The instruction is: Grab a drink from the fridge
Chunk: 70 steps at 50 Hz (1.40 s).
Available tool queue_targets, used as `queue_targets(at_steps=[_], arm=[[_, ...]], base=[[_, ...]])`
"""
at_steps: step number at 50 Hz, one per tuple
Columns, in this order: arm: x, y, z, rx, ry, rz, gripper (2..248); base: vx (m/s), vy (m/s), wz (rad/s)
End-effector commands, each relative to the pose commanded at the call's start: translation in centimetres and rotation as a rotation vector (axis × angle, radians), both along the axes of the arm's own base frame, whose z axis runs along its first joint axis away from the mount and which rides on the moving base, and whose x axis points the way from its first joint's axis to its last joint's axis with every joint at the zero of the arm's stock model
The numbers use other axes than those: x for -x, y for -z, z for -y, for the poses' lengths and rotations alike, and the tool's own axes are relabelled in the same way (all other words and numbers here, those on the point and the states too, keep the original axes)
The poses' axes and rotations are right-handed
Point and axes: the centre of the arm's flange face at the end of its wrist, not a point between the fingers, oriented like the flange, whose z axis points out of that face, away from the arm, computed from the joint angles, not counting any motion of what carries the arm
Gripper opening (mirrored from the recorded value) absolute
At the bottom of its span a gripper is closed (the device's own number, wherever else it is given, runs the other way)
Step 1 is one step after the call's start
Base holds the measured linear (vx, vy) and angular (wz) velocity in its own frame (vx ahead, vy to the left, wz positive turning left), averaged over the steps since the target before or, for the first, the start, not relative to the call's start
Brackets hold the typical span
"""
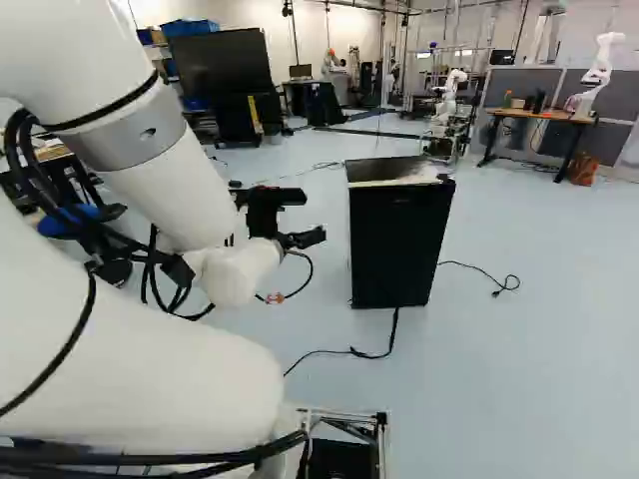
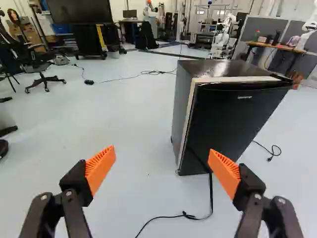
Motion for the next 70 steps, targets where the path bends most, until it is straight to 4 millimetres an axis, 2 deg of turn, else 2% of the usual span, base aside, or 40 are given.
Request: queue_targets(at_steps=[70], arm=[[0.0, 0.0, 0.0, 0.0, 0.0, 0.0, 247]], base=[[0.0, 0.0, 0.0]])
